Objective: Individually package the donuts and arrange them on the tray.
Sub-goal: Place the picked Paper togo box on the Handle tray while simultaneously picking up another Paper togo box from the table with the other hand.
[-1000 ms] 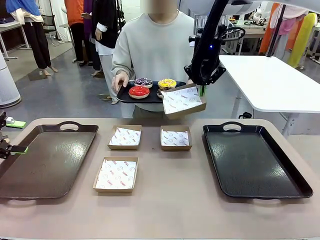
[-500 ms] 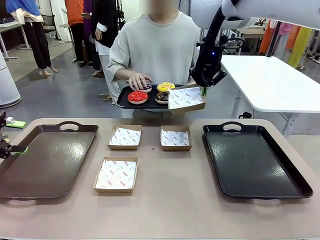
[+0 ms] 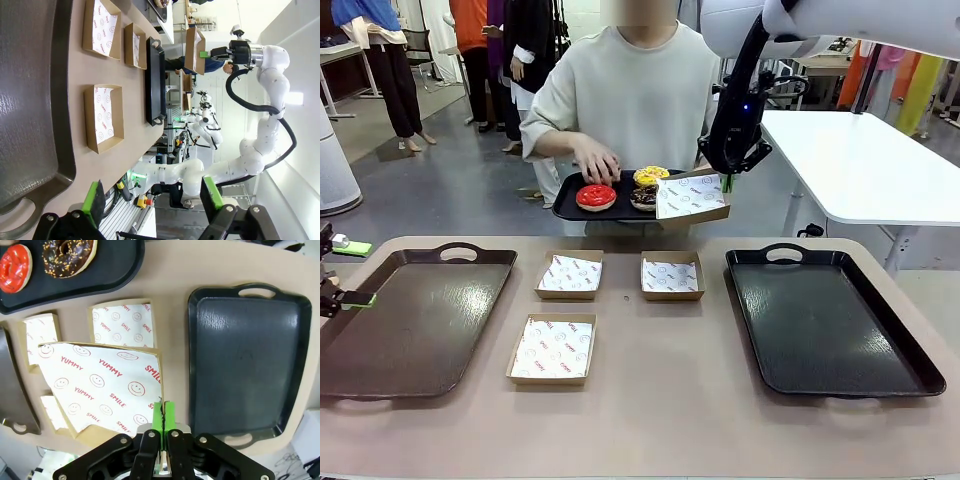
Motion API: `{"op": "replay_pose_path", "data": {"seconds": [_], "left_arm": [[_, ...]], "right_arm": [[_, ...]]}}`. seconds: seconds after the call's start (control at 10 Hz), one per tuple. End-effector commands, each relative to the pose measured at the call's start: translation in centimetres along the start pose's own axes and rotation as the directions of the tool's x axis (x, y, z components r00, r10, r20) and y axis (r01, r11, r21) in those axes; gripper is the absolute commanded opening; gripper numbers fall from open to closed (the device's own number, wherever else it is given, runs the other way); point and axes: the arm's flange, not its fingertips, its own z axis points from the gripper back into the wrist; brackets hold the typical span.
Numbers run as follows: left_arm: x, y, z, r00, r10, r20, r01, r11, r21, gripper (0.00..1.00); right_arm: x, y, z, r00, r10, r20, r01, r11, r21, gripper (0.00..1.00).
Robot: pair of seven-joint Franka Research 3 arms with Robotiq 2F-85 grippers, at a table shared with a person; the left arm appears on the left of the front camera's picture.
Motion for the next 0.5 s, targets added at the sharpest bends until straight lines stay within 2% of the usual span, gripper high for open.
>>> {"op": "replay_pose_path", "data": {"seconds": [0.0,0.4], "left_arm": [[0.01,-0.19,0.02,1.000,-0.004,0.008,0.004,1.000,-0.016,1.00],[0.01,-0.19,0.02,1.000,-0.004,0.008,0.004,1.000,-0.016,1.00]], "right_arm": [[-0.04,-0.12,0.20,1.000,-0.001,0.003,0.001,1.000,0.001,0.00],[-0.04,-0.12,0.20,1.000,-0.001,0.003,0.001,1.000,0.001,0.00]]}}
